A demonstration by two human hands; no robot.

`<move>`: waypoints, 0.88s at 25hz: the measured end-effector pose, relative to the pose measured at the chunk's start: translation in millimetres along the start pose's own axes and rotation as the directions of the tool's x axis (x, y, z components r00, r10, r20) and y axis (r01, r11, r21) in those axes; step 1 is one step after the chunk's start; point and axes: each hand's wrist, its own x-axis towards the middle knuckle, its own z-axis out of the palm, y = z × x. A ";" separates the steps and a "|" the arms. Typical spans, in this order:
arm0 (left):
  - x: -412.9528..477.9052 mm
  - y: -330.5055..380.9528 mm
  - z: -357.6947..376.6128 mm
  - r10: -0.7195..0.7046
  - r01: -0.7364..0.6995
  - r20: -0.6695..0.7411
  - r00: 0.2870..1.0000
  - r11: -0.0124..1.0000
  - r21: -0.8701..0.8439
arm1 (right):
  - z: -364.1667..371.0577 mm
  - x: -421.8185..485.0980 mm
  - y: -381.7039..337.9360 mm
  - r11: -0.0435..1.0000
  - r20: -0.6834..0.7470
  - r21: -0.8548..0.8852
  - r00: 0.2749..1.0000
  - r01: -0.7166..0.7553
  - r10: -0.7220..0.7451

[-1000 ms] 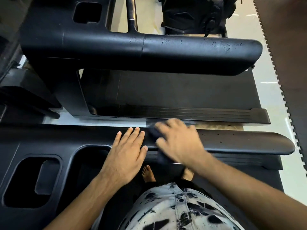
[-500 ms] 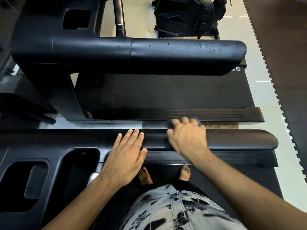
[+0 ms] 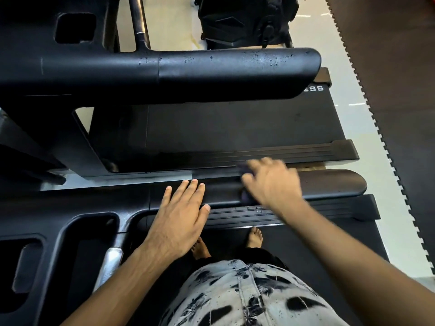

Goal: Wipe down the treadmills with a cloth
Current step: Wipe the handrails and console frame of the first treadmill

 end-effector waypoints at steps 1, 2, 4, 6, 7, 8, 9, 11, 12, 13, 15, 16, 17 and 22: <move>-0.4 3.5 1.4 0.006 -0.006 0.012 1.000 1.000 -0.005 | -3.7 1.5 4.8 0.988 0.024 -0.022 0.988 -0.151 0.152; -1.3 7.2 2.8 0.010 -0.010 0.011 1.000 1.000 -0.004 | 2.9 -2.3 5.5 0.984 -0.031 -0.074 0.987 -0.160 0.158; 2.0 13.3 4.1 0.020 -0.020 -0.015 1.000 1.000 0.006 | 14.8 -31.9 -17.3 0.991 -0.087 -0.059 0.988 0.123 -0.128; 8.1 17.9 4.8 0.027 -0.028 -0.020 0.999 1.000 -0.003 | 10.7 -25.1 3.4 0.962 -0.022 -0.024 0.962 0.273 -0.273; 10.6 19.4 5.5 0.032 -0.032 -0.016 0.999 0.999 -0.008 | 0.6 -6.0 24.7 0.992 -0.016 0.025 0.992 0.124 -0.124; 11.4 21.8 5.8 0.037 -0.037 -0.004 0.999 0.999 -0.012 | -5.6 3.9 35.3 0.998 0.011 0.019 0.998 -0.056 0.056; 10.5 25.2 6.4 0.043 -0.042 0.009 0.999 0.999 -0.012 | -7.4 2.4 38.3 0.985 0.017 -0.022 0.985 -0.171 0.172; 10.5 31.2 7.5 0.051 -0.051 0.010 0.999 0.999 -0.003 | 9.8 -21.9 20.1 0.997 -0.081 -0.078 0.997 -0.016 0.010; 13.0 34.4 6.6 0.054 -0.054 0.005 0.999 0.999 -0.005 | 16.7 -36.9 11.7 0.989 -0.099 -0.077 0.986 0.126 -0.134; 15.9 37.0 6.1 0.059 -0.059 0.004 0.998 0.998 -0.012 | 15.5 -38.5 18.6 0.973 -0.075 -0.085 0.973 0.213 -0.219; 21.3 42.2 5.9 0.071 -0.070 0.016 0.997 0.997 -0.020 | 0.4 -10.4 56.7 1.000 -0.063 -0.013 0.998 0.023 -0.024; 22.4 44.7 6.4 0.076 -0.075 0.030 0.997 0.997 -0.021 | -5.8 -4.0 63.8 0.990 -0.039 -0.023 0.989 -0.141 0.140; 22.4 47.9 7.1 0.080 -0.079 0.041 0.996 0.997 -0.020 | -5.6 -4.6 64.6 0.975 -0.053 -0.042 0.975 -0.217 0.215; 29.9 61.6 7.9 0.101 -0.101 0.031 0.994 0.995 -0.012 | 1.9 -17.0 75.9 0.997 -0.087 -0.016 0.993 0.081 -0.082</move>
